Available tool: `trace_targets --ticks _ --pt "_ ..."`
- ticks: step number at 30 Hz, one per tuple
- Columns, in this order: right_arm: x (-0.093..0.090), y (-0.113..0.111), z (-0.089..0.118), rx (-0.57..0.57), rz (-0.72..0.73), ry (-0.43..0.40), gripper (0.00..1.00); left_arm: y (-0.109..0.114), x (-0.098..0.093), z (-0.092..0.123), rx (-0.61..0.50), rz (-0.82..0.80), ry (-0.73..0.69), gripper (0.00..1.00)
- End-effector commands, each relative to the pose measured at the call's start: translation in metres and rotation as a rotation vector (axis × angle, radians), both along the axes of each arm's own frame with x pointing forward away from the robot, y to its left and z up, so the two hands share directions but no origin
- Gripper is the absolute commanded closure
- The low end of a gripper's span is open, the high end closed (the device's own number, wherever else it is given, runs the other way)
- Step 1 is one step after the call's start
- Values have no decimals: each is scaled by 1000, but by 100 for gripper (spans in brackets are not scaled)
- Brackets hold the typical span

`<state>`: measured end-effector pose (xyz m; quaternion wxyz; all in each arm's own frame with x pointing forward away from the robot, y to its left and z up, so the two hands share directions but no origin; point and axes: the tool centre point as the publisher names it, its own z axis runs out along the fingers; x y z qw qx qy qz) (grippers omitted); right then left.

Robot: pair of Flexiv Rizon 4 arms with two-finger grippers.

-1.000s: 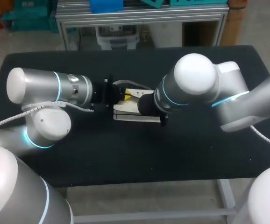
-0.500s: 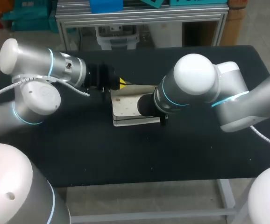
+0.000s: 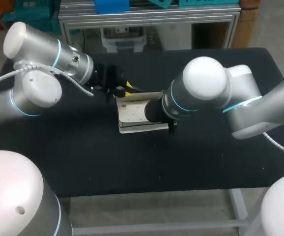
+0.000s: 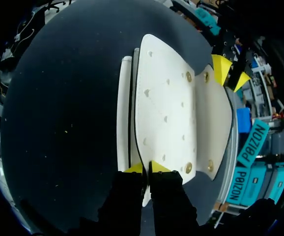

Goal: Pick up the bag, open it, inspect its contents, close it, and place it on the opposite side

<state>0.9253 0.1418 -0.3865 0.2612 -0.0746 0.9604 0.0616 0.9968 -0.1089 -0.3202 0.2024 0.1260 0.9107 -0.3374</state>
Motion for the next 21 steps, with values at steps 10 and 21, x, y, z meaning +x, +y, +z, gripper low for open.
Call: trace_targets --ticks 10,21 --pt "-1 0 -4 2 -2 -7 100 -16 -8 -22 -31 -26 -14 45" --pt "-1 0 -4 2 -2 -7 100 -25 13 -31 3 32 -10 44"
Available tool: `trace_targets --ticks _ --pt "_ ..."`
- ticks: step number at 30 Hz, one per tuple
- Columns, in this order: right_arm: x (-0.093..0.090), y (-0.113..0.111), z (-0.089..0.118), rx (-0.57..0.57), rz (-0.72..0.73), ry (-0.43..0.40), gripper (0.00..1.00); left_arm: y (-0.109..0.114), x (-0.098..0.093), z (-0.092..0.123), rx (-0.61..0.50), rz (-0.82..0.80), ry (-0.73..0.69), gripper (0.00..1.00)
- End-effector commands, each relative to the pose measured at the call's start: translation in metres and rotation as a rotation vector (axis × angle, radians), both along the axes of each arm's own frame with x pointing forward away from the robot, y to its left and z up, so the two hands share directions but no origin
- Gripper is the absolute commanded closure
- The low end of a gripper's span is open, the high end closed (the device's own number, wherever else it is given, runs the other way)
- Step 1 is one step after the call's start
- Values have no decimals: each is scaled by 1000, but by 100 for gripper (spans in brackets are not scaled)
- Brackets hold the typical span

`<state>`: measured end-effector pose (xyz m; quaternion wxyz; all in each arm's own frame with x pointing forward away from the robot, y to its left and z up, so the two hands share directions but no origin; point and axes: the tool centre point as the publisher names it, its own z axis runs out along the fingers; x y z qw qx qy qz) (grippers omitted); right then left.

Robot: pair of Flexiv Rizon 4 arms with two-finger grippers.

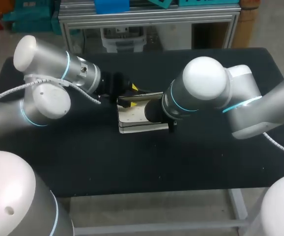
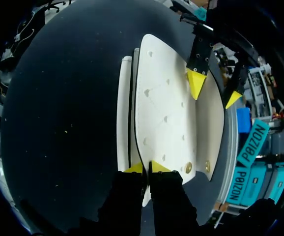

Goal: Pick up the bag, open it, inspect its contents, close it, and place it on the opposite side

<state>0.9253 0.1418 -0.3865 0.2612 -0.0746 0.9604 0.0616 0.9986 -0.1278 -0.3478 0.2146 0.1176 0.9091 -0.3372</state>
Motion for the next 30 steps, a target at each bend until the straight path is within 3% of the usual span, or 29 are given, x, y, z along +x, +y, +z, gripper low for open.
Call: trace_targets --ticks 1,9,17,18,20,30 --pt "-1 0 -4 2 -2 -7 100 -6 13 -3 12 13 9 45" --pt "-1 0 -4 2 -2 -7 100 -4 26 -8 45 53 55 48" --pt "-1 0 -4 2 -2 -7 100 -4 33 -7 63 79 90 62" --pt "-1 0 -4 2 -2 -7 100 -4 33 -7 66 81 92 71" --pt "-1 0 -4 2 -2 -7 100 -4 33 -7 72 84 99 100" --pt "-1 0 -4 2 -2 -7 100 -3 34 0 63 94 151 100"
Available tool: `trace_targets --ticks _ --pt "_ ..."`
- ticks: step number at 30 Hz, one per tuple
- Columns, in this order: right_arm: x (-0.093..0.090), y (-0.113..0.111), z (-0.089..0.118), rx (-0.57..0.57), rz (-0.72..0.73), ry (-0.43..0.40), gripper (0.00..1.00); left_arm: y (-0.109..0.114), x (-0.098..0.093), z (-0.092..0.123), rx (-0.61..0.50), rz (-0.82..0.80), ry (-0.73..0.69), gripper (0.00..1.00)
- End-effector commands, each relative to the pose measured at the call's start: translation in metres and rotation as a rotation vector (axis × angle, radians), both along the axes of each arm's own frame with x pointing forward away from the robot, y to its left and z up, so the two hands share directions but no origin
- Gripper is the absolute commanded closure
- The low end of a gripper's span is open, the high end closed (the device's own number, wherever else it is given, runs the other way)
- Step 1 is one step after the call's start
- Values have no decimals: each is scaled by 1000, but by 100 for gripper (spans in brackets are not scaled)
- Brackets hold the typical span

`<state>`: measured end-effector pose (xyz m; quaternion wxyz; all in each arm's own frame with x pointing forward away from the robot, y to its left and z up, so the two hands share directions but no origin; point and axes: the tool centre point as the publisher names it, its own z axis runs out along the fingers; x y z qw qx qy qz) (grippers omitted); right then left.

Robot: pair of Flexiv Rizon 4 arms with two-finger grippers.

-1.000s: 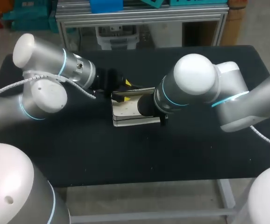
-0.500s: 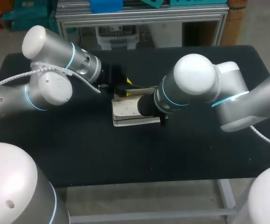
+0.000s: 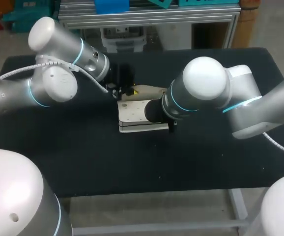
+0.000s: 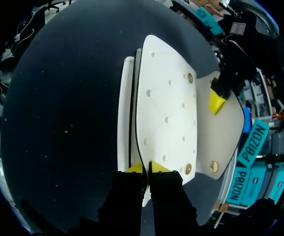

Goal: Pick up the bag, open it, inspect its contents, close it, and place it on the opposite side

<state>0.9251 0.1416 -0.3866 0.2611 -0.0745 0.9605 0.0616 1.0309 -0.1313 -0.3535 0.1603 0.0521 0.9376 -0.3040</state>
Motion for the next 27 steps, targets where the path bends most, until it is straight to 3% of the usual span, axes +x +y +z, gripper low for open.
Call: trace_targets --ticks 1,2,3,4,5,11,21,26,27 --pt "-1 0 -2 5 -7 -7 100 0 0 7 -2 -10 1 100" --pt "-1 0 0 9 -14 -8 100 0 0 9 -6 -11 -2 100" --pt "-1 0 2 13 -19 -8 90 0 -1 10 -9 -11 -5 100" --pt "-1 -1 5 22 -26 -7 51 0 -2 12 -14 -8 -10 100" --pt "-1 -1 8 26 -37 -8 0 0 -3 13 -15 -8 -11 100" --pt "-8 -3 33 36 -53 -26 0 1 -5 24 -39 25 -21 100" --pt "-24 -9 76 64 -53 -99 0 1 -5 64 -59 90 -41 100" --pt "-22 -16 92 53 -80 -140 0 2 -13 84 -65 94 -43 100" --pt "-22 -17 95 54 -80 -148 7 2 -14 87 -66 92 -43 100"
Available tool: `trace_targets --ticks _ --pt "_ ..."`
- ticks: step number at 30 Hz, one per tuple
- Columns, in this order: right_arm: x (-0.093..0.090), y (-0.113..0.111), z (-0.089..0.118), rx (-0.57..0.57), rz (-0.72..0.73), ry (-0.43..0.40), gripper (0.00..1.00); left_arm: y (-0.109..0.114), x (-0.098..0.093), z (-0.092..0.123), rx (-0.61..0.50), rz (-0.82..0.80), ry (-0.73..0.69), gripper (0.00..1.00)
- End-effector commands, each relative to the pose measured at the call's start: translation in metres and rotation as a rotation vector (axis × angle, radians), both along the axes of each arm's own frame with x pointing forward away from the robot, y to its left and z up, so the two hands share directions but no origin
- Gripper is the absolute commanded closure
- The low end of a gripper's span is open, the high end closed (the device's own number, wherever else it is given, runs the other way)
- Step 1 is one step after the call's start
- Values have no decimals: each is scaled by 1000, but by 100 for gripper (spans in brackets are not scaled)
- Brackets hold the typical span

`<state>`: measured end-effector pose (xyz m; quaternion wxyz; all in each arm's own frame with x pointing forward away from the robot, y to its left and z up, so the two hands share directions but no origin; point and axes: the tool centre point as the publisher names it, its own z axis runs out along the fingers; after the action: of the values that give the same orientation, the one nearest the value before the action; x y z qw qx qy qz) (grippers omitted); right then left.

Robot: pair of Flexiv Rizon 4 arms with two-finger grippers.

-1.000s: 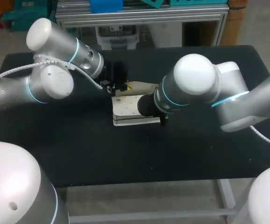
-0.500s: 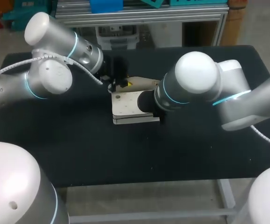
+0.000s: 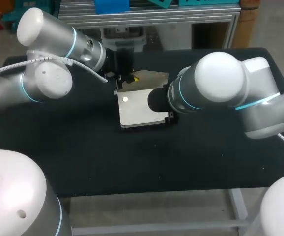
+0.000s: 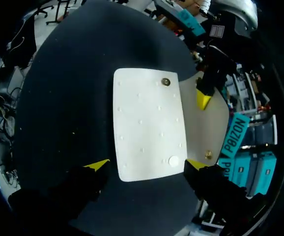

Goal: Pick up the bag, open it, inspect its contents, close it, and place it on the opposite side

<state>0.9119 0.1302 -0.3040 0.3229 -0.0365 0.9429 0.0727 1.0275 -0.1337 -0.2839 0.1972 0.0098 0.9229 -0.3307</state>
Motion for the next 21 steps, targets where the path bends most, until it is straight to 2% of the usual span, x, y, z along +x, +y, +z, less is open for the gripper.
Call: trace_targets --ticks 1,2,3,4,11,21 --pt "-8 -6 15 -1 -10 -35 29 5 -13 21 12 -6 1 100" --pt "-7 -7 18 -5 -12 -46 53 4 -15 25 14 -11 1 100" --pt "-6 -7 22 -5 -11 -55 83 4 -18 28 14 -12 0 100" --pt "-5 -8 25 -4 -7 -64 100 4 -20 32 15 -14 0 100" --pt "7 -8 48 16 3 -107 100 2 -29 44 6 -11 42 100" --pt "7 -8 48 16 3 -107 100 2 -29 44 6 -11 42 100"
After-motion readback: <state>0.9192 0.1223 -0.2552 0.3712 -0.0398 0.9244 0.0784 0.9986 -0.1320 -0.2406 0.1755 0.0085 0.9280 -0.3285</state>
